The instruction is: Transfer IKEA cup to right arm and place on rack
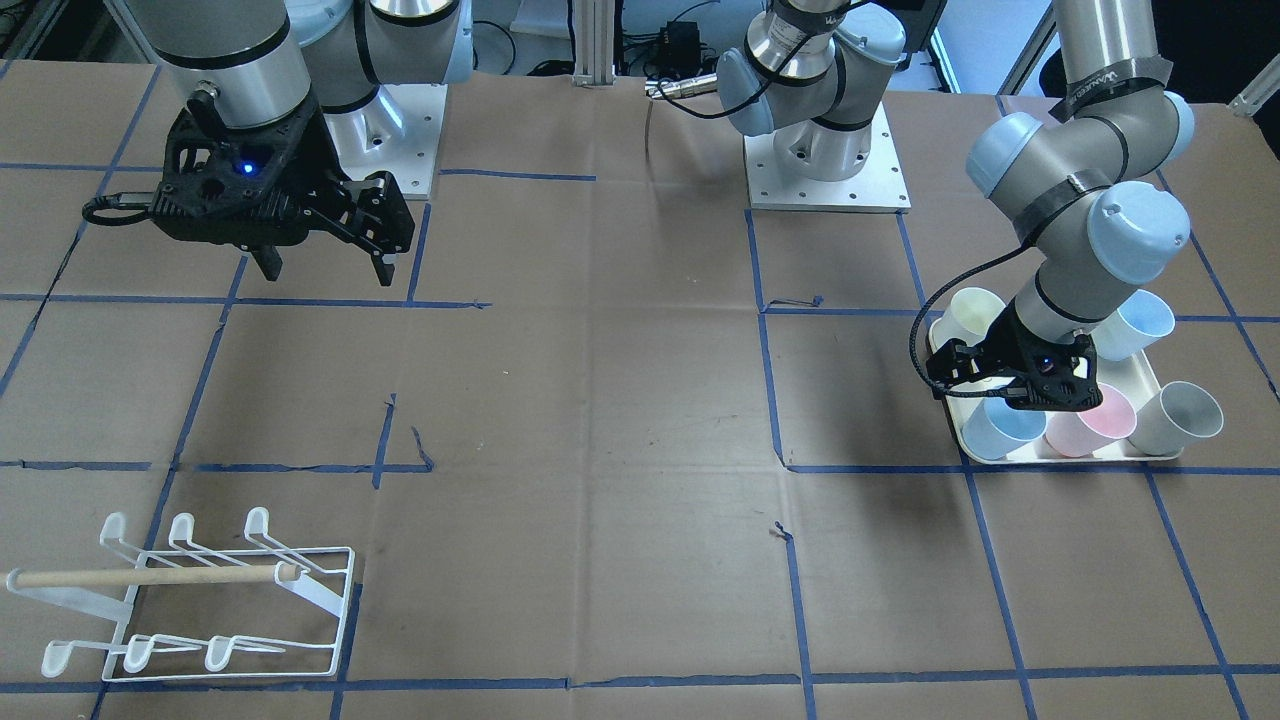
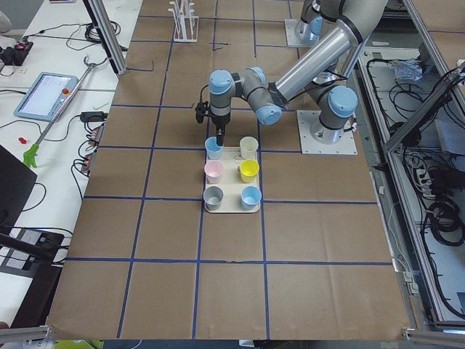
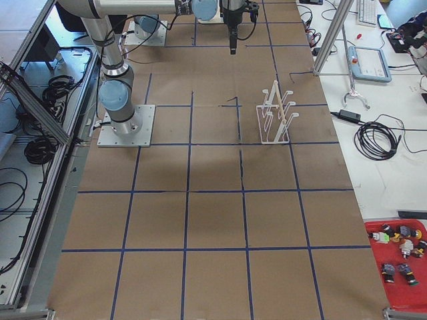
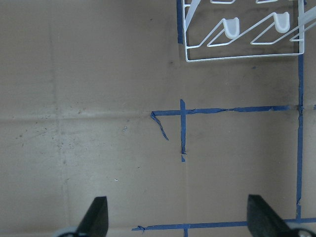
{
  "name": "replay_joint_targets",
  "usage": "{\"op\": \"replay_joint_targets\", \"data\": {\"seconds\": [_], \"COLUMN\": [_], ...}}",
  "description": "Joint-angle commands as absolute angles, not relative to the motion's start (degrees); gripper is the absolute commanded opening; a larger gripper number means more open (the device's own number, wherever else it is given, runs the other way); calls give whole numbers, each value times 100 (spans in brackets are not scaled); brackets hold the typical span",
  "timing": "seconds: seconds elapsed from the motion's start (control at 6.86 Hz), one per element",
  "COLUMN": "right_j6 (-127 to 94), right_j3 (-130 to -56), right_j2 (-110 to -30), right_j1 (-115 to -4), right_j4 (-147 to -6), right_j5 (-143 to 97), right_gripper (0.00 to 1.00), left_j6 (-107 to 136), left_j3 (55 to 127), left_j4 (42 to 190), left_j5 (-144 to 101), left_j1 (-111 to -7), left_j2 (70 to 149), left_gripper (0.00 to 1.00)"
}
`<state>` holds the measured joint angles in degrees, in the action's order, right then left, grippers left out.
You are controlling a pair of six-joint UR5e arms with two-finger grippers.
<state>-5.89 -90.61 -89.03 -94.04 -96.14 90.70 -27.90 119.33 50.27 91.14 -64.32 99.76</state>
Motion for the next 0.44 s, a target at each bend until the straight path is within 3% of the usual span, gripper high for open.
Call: {"op": "replay_joint_targets", "data": {"seconds": [0.0,0.15,0.29], "right_j6": [-589,-589,-598], "right_j3": [-9062,-9062,-9062], "right_j2": [-8903,-8903,-8903], "right_j1": [-9404,-9404,-9404], "right_j4": [-9615,-9607,-9615], "right_j5": [9070,9070,9062], "right_gripper": [100,100,100], "left_j6": [-2804,-2856,-2856], "left_j3": [11909,11883,11857], "left_j4": [5010,5010,5001], "left_j5": [9246,9255,9264], "left_j1": [-6416,-6416,-6416], "left_j2": [10028,10028,10028], "left_gripper": [72,40,15]}}
